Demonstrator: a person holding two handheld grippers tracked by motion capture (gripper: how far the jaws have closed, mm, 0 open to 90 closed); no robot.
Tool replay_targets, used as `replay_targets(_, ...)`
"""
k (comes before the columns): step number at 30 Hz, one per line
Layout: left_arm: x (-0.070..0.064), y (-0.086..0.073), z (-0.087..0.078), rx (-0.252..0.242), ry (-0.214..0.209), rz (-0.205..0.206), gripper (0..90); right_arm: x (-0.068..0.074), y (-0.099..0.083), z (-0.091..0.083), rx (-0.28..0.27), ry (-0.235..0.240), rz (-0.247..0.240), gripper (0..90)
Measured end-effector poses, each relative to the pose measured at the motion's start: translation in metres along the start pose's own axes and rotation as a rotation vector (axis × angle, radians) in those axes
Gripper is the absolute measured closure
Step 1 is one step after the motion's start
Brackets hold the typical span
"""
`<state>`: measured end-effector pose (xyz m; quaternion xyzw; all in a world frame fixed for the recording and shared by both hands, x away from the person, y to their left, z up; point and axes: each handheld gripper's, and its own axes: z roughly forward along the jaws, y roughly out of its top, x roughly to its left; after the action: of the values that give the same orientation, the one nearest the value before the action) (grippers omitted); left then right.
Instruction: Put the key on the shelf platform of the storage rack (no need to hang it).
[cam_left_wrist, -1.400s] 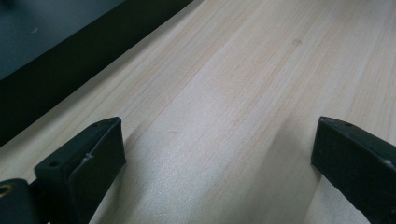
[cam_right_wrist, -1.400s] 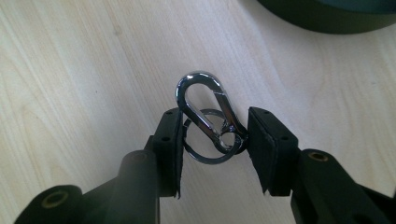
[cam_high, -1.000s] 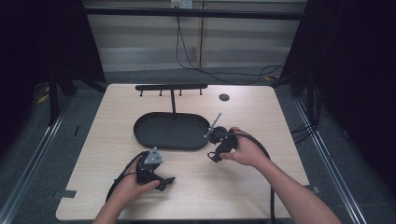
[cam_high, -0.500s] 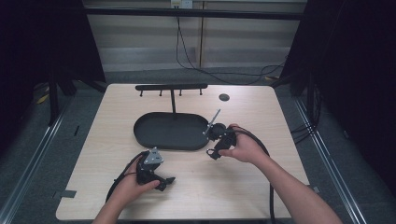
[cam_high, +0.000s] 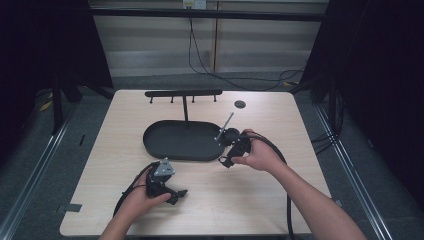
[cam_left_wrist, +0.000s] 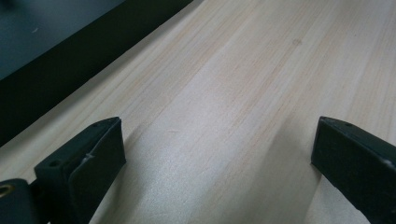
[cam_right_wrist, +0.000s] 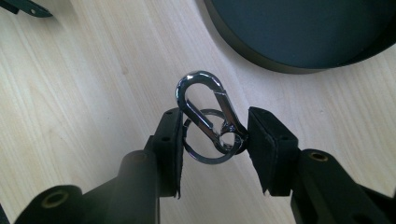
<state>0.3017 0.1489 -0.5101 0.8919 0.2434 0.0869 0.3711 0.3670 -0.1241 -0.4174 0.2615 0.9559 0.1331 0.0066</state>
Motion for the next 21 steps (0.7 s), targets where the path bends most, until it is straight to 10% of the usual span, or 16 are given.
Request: replay_targets(21, 0.000, 0.000, 0.000, -0.008, 0.002, -0.005, 2.4, -0.005, 0.020, -0.011, 0.008, -0.007, -0.013, 57.8)
